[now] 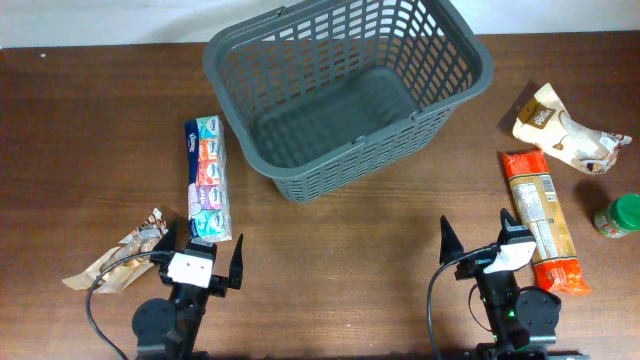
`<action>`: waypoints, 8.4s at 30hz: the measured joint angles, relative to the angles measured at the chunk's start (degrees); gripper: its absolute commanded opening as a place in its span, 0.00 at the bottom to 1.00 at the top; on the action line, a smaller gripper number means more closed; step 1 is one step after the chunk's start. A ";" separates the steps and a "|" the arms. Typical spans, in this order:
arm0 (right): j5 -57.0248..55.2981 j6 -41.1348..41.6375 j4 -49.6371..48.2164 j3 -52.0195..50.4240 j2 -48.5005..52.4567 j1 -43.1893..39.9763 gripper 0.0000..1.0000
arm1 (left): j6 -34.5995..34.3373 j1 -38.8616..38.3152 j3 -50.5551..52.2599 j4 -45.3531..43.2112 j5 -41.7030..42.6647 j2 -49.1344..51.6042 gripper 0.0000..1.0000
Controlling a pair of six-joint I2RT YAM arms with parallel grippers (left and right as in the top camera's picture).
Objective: Pack container
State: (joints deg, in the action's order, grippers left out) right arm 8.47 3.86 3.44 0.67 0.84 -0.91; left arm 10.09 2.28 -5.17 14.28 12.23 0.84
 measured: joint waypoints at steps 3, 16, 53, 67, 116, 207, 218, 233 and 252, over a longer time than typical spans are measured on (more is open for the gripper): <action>0.00 -0.02 0.00 0.00 0.00 0.00 0.99 | 0.00 0.00 0.00 0.00 0.00 0.00 0.99; 0.00 -0.04 0.00 0.00 0.00 0.00 0.99 | 0.00 0.00 0.00 0.00 0.00 0.00 0.99; 0.00 -0.04 0.00 0.00 0.00 0.00 0.99 | 0.00 0.00 0.00 0.00 0.00 0.00 0.99; 0.00 -0.04 0.00 0.00 0.00 0.00 0.99 | 0.00 0.00 0.00 0.00 0.00 0.00 0.99; 19.65 18.36 37.75 70.82 32.33 0.00 0.98 | -8.46 0.00 -41.35 19.52 15.52 13.97 0.99; -7.67 4.63 74.44 129.66 110.88 10.95 0.04 | -40.28 -60.11 -107.80 68.37 -29.73 102.31 0.02; -10.03 2.89 77.02 129.66 110.88 10.84 0.04 | -36.17 -55.36 -105.81 63.39 -23.34 102.84 0.02; -13.62 2.14 78.90 129.66 110.88 10.84 0.04 | -35.36 -47.65 -105.77 64.81 -23.34 102.84 0.02; -13.62 2.19 82.09 129.68 110.88 10.84 0.04 | -34.91 -39.91 -105.77 66.71 -24.68 102.84 0.02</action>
State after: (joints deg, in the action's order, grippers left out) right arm -5.15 6.04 85.54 130.34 111.72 9.93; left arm -24.82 -37.63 -110.93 80.99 -12.45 103.68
